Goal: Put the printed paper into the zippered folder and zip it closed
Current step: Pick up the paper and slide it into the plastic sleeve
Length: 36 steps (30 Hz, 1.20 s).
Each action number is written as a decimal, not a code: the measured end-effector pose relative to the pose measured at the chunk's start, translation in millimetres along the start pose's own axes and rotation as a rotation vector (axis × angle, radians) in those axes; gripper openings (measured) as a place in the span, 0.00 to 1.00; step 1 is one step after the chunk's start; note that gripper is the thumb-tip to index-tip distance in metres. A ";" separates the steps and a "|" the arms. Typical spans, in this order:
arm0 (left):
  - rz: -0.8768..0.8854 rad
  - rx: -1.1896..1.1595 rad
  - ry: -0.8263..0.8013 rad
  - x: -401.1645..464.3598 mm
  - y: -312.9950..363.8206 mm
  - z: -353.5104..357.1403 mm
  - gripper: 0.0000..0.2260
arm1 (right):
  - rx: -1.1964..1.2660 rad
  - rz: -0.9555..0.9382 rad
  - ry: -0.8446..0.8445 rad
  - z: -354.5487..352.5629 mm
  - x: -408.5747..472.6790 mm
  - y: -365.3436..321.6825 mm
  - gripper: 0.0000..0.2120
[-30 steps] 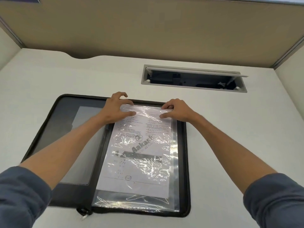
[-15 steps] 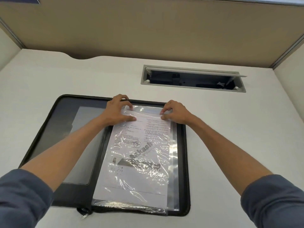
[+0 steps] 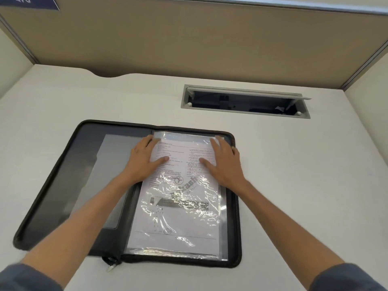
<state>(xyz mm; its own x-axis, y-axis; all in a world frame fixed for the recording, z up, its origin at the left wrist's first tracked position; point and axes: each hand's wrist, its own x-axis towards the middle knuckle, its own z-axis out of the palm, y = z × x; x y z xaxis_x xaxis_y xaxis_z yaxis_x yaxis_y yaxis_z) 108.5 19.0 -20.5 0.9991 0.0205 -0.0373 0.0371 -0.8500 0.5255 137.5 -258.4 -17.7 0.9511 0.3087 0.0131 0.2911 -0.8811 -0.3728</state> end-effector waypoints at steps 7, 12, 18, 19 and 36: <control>0.008 -0.009 0.060 -100.2 1.8 16.4 0.37 | 0.018 0.089 -0.024 29.7 -89.7 -22.9 0.42; 0.023 0.174 0.065 -108.7 3.8 31.8 0.38 | 0.018 0.095 0.019 30.1 -101.3 -14.4 0.40; 0.031 0.190 0.075 -91.3 20.1 43.4 0.39 | -0.010 0.109 0.037 22.9 -93.5 9.2 0.40; 0.034 0.185 0.072 -88.2 24.1 45.4 0.39 | -0.021 0.113 0.038 21.5 -92.4 14.2 0.40; -0.047 0.104 0.181 -76.9 15.0 12.3 0.27 | 0.258 0.105 0.134 -15.8 -96.8 32.2 0.35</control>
<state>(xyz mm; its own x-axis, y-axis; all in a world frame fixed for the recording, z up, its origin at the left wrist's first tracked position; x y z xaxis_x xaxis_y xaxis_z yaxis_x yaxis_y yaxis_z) 32.0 -1.8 -20.2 0.9841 0.1477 0.0987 0.0907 -0.8956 0.4356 56.5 -322.4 -16.3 0.9847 0.1557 0.0777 0.1709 -0.7800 -0.6020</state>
